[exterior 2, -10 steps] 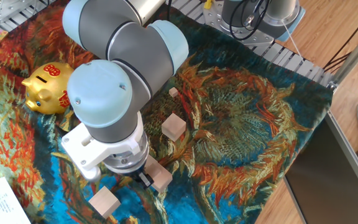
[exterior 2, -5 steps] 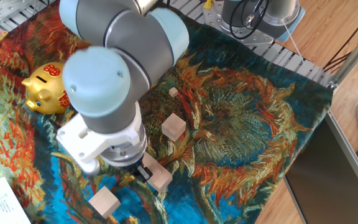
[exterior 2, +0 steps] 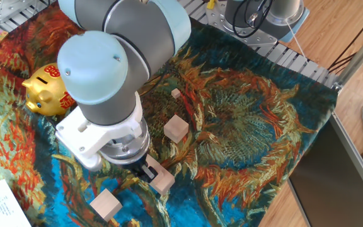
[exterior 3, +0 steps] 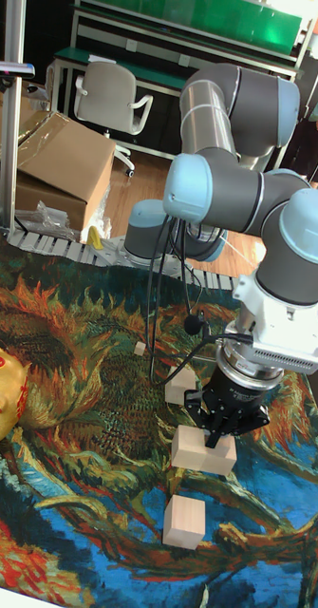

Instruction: Drop coins into a piggy bank

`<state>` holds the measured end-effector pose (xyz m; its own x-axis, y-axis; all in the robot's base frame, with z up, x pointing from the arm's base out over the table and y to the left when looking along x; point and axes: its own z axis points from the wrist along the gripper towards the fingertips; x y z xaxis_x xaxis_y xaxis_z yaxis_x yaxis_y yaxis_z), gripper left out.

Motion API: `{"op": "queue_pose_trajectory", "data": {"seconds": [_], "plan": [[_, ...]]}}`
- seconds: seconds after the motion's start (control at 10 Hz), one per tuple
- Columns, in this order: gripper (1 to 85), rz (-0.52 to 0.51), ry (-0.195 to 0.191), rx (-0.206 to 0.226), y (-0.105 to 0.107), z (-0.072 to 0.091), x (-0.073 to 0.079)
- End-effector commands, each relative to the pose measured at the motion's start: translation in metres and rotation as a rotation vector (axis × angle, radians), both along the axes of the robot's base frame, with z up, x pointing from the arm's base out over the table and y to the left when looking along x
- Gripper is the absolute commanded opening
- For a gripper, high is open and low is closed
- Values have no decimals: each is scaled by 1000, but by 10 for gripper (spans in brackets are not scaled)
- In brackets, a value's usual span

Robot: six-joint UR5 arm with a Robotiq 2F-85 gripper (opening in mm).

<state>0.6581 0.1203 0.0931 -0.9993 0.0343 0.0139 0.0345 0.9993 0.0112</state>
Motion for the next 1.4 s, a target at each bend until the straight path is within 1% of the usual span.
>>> {"op": "queue_pose_trajectory", "data": {"seconds": [0.0,0.1,0.2,0.3,0.4,0.5,0.6,0.7,0.8,0.9,1.0,1.1,1.2,1.3], "plan": [[13,103,2,-9,-18,5,-7],[13,182,1,-25,-45,9,-15],[13,233,-7,-22,-57,12,-18],[13,239,-11,2,-49,11,-18],[13,216,-21,21,-41,11,-16],[13,173,-37,-1,-47,11,-11],[13,143,-44,-32,-55,11,-9],[13,144,-48,-54,-60,11,-7],[13,176,-45,-54,-77,13,-14],[13,248,-34,-50,-115,19,-24],[13,307,-28,-39,-142,24,-29],[13,333,-31,-27,-154,28,-33],[13,330,-40,-21,-146,27,-32],[13,300,-48,-33,-143,26,-28]]}}
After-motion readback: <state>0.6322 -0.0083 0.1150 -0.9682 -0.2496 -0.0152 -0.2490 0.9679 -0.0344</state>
